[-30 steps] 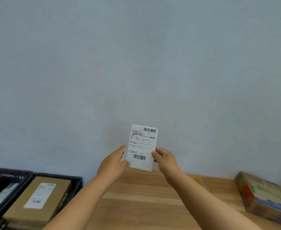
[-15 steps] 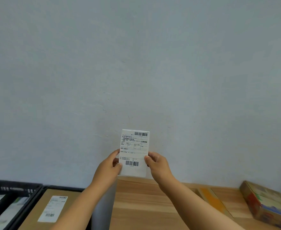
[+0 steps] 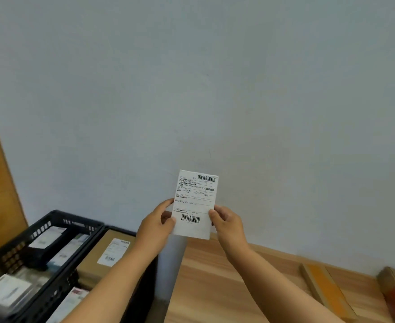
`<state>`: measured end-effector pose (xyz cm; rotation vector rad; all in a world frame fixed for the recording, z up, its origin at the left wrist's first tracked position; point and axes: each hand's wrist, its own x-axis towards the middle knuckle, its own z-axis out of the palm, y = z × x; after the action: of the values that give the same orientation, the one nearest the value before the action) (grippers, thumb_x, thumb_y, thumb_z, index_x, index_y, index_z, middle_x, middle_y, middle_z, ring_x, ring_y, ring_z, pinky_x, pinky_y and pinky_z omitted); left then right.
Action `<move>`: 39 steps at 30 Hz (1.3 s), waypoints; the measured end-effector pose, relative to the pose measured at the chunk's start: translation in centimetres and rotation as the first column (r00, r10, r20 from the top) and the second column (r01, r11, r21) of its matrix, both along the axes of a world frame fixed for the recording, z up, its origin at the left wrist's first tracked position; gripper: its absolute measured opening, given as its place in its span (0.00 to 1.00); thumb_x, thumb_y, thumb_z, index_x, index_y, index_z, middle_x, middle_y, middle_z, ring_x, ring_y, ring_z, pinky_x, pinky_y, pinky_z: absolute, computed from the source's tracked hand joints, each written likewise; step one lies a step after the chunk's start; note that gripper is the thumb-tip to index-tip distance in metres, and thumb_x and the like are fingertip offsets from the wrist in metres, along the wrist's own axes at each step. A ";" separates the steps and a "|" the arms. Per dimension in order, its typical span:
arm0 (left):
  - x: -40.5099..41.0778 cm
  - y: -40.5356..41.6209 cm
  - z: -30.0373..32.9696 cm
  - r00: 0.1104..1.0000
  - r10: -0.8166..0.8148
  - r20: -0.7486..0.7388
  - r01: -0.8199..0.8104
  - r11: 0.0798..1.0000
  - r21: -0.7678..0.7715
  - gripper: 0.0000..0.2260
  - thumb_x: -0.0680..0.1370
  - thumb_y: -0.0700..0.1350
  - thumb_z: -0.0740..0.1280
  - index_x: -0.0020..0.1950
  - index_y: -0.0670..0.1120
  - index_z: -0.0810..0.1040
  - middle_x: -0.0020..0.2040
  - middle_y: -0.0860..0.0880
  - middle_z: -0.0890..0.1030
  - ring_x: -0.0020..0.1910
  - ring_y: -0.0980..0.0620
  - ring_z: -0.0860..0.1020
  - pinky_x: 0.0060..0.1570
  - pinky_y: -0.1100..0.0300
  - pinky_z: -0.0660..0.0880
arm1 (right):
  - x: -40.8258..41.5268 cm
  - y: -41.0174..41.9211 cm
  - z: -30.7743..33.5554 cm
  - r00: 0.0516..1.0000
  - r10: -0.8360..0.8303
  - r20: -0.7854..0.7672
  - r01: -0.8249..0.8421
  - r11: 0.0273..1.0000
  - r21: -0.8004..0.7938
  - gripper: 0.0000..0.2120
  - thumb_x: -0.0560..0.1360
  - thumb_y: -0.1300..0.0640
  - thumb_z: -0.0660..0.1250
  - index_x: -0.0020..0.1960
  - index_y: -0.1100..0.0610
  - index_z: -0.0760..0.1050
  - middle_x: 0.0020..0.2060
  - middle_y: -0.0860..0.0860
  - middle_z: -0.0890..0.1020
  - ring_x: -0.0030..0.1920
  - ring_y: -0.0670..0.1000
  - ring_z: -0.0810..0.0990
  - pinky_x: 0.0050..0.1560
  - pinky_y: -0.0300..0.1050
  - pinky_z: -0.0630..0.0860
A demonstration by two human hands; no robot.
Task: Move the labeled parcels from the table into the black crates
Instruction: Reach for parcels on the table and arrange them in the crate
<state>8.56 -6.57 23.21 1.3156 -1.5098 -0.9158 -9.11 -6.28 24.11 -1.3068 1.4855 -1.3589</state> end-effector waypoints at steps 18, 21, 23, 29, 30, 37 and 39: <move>16.7 8.5 -2.4 0.941 0.338 0.012 -0.338 0.938 0.078 0.24 0.79 0.33 0.59 0.69 0.57 0.69 0.53 0.58 0.77 0.54 0.58 0.75 0.53 0.66 0.70 | 18.2 2.2 -3.1 0.944 0.330 0.004 -0.330 0.943 0.049 0.09 0.79 0.60 0.62 0.54 0.53 0.79 0.48 0.46 0.83 0.47 0.44 0.81 0.49 0.41 0.79; 21.3 9.1 -2.9 0.926 0.377 0.020 -0.377 0.923 0.073 0.24 0.79 0.34 0.60 0.70 0.56 0.69 0.53 0.58 0.77 0.55 0.57 0.76 0.53 0.63 0.71 | 22.8 2.3 -3.3 0.933 0.360 -0.024 -0.358 0.932 0.057 0.09 0.79 0.59 0.62 0.56 0.53 0.79 0.50 0.45 0.83 0.49 0.45 0.82 0.49 0.42 0.80; 24.7 9.6 -3.1 0.916 0.401 0.008 -0.400 0.914 0.073 0.24 0.78 0.34 0.60 0.70 0.57 0.68 0.54 0.57 0.78 0.55 0.56 0.76 0.53 0.63 0.72 | 26.3 2.5 -3.3 0.925 0.379 -0.029 -0.377 0.924 0.065 0.10 0.79 0.59 0.61 0.56 0.53 0.79 0.50 0.45 0.83 0.49 0.45 0.82 0.43 0.36 0.78; 36.7 11.1 -3.5 0.886 0.463 0.026 -0.463 0.885 0.051 0.24 0.79 0.34 0.60 0.70 0.55 0.68 0.56 0.54 0.77 0.54 0.55 0.76 0.49 0.63 0.73 | 38.8 3.3 -3.9 0.903 0.428 -0.020 -0.426 0.902 0.075 0.09 0.80 0.59 0.61 0.55 0.50 0.77 0.48 0.43 0.82 0.48 0.43 0.80 0.41 0.34 0.76; 38.8 11.3 -3.6 0.880 0.474 0.035 -0.475 0.879 0.048 0.24 0.79 0.34 0.60 0.71 0.55 0.68 0.57 0.55 0.77 0.53 0.56 0.76 0.48 0.64 0.73 | 41.0 3.3 -4.2 0.901 0.434 -0.023 -0.431 0.899 0.077 0.09 0.79 0.59 0.62 0.56 0.50 0.77 0.49 0.44 0.82 0.49 0.44 0.80 0.43 0.36 0.77; 51.0 11.2 -5.8 0.841 0.534 0.087 -0.541 0.834 0.104 0.24 0.78 0.37 0.63 0.72 0.53 0.66 0.61 0.51 0.77 0.56 0.53 0.76 0.56 0.53 0.76 | 53.5 3.4 -6.6 0.881 0.471 -0.040 -0.463 0.877 0.129 0.09 0.78 0.61 0.63 0.55 0.50 0.73 0.49 0.44 0.79 0.47 0.39 0.77 0.39 0.31 0.72; 53.3 10.9 -6.5 0.844 0.531 0.082 -0.537 0.833 0.134 0.24 0.78 0.37 0.63 0.73 0.51 0.65 0.61 0.51 0.77 0.57 0.53 0.76 0.58 0.51 0.75 | 55.9 3.4 -7.3 0.867 0.495 -0.055 -0.483 0.863 0.150 0.13 0.77 0.64 0.63 0.53 0.46 0.71 0.45 0.41 0.79 0.48 0.41 0.78 0.37 0.30 0.73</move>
<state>61.82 4.30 16.76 1.7595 -1.0179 -0.6432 46.80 -2.88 16.84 -1.5439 1.1631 -0.8641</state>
